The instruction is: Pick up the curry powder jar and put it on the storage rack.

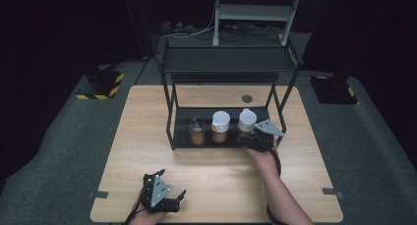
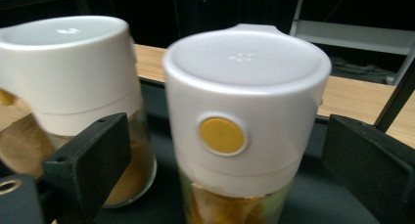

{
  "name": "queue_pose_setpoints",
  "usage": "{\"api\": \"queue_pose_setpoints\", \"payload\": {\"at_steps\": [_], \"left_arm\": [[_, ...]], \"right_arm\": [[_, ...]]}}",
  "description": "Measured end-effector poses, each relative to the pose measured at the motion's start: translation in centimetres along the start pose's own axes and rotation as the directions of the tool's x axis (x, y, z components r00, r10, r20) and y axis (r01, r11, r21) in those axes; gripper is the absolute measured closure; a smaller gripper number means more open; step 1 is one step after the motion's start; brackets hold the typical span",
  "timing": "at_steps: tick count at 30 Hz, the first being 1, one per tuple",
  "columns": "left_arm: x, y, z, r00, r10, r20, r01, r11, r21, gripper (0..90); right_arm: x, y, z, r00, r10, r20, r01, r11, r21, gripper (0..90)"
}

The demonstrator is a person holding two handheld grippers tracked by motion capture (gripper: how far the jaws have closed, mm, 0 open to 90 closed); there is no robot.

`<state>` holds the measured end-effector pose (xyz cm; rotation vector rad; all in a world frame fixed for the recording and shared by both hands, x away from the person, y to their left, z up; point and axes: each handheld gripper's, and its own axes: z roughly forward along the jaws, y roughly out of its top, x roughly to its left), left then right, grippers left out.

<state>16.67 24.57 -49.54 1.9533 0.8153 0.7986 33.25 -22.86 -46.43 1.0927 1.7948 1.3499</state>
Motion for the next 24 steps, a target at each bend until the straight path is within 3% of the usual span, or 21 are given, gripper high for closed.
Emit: {"api": "queue_pose_setpoints", "payload": {"at_steps": [13, 24], "left_arm": [[-0.1, 0.2, 0.1, 0.9999, -0.004, -0.011, 0.004, 0.9999, 0.012, 0.7], [-0.1, 0.3, 0.1, 0.9997, -0.019, -0.014, 0.019, 0.9997, 0.017, 0.7]], "right_arm": [[1.3, 0.4, -2.1, 0.9994, -0.033, -0.002, 0.033, 0.999, -0.012, 0.0], [1.1, -0.1, -5.1, 0.9993, -0.036, -0.006, 0.036, 0.999, -0.005, 0.0]]}}
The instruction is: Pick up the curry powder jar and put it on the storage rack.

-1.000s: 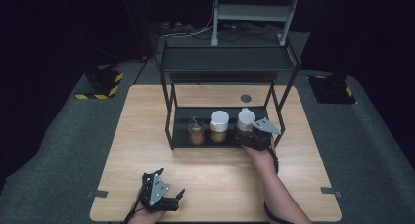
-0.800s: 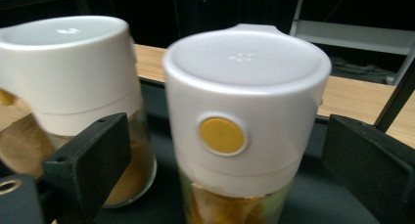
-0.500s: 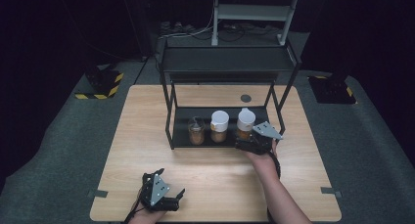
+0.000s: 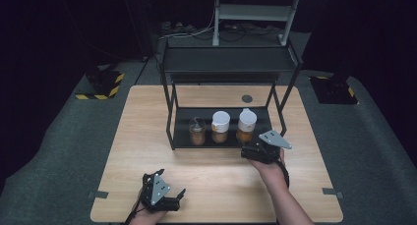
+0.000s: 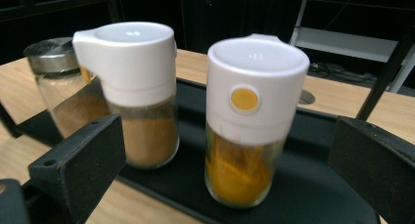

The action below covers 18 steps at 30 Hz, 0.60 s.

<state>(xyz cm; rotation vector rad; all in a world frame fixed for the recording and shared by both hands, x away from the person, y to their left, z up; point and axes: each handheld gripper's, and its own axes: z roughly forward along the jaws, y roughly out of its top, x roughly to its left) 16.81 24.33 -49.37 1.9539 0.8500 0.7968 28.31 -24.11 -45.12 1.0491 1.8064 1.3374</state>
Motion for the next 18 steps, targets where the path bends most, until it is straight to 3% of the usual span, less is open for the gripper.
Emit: {"api": "queue_pose_setpoints", "payload": {"at_steps": [8, 18], "left_arm": [[-0.2, 0.1, 0.0, 0.9995, 0.031, 0.004, -0.031, 0.9995, 0.002, 0.7], [0.2, 0.2, 0.1, 0.9997, 0.013, 0.018, -0.013, 0.9999, 0.009, 0.7]], "right_arm": [[0.4, -1.6, -3.2, 0.9998, -0.018, 0.0, 0.018, 1.0, -0.006, 0.0], [1.1, -3.8, -6.6, 0.9983, -0.058, -0.006, 0.058, 0.998, 0.006, 0.0]]}}
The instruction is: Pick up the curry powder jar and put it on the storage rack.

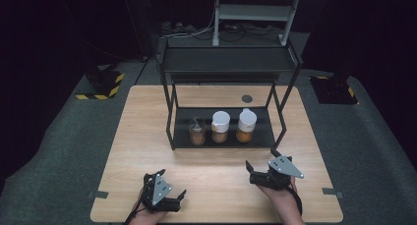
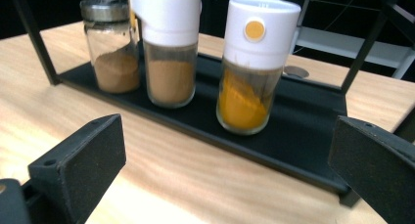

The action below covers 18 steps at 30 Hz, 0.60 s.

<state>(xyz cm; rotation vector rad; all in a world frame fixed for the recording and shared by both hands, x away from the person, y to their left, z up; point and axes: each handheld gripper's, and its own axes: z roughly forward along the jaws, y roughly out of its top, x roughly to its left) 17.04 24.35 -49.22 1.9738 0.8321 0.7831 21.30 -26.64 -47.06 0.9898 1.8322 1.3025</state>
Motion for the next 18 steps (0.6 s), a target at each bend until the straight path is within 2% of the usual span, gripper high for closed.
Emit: {"api": "queue_pose_setpoints", "payload": {"at_steps": [9, 18], "left_arm": [[-0.3, 0.0, 0.0, 0.9999, 0.015, -0.008, -0.015, 0.9999, 0.0, 0.7], [-0.3, 0.0, 0.0, 0.9998, 0.013, -0.013, -0.013, 0.9999, 0.0, 0.7]], "right_arm": [[0.2, -1.5, -1.6, 0.9994, -0.027, 0.02, 0.025, 0.998, 0.062, 0.0], [0.4, -2.9, -2.3, 0.9945, -0.09, 0.055, 0.082, 0.988, 0.129, 0.0]]}}
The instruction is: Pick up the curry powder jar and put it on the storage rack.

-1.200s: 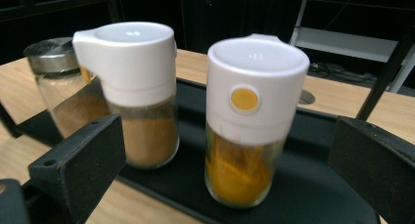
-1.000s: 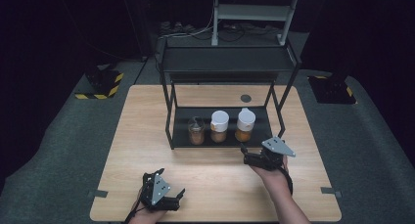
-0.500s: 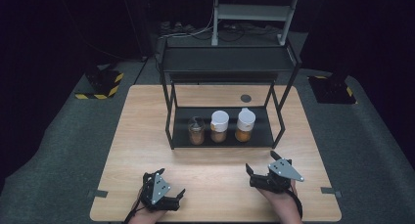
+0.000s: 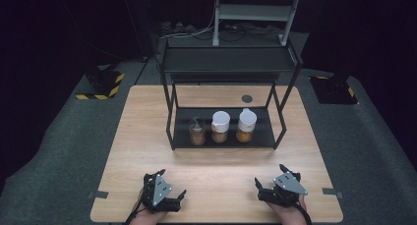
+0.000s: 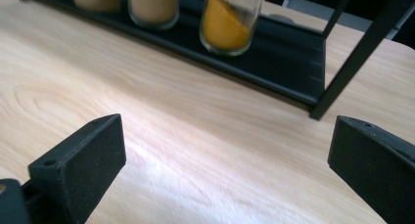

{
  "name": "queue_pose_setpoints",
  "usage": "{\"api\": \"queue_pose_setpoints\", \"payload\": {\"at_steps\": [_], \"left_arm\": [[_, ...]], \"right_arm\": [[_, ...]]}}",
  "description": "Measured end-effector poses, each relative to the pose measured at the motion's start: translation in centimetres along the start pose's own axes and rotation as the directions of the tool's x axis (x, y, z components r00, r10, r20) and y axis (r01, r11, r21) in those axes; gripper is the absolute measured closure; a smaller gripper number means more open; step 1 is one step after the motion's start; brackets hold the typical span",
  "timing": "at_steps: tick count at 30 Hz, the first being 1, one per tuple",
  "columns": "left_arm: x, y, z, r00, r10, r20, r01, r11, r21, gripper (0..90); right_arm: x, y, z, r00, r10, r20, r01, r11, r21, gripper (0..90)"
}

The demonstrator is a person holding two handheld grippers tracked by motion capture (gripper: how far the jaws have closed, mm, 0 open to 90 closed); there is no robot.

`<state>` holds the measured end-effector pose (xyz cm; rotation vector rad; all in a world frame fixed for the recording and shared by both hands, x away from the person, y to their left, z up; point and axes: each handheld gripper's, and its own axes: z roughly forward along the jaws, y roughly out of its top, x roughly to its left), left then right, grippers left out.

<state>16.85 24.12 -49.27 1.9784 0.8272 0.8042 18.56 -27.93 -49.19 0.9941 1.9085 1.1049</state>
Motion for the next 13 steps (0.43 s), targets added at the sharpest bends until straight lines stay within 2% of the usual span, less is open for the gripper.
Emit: {"api": "queue_pose_setpoints", "payload": {"at_steps": [5, 13], "left_arm": [[-0.04, -0.01, -0.01, 1.0, -0.002, -0.003, 0.002, 1.0, -0.001, 0.7], [-0.17, 0.04, 0.04, 1.0, -0.001, -0.007, 0.001, 1.0, 0.003, 0.7]], "right_arm": [[0.09, -0.24, 0.1, 1.0, -0.006, 0.005, 0.006, 0.999, 0.031, 0.0], [0.49, -0.21, 0.04, 0.9995, -0.027, 0.016, 0.026, 0.999, 0.035, 0.0]]}}
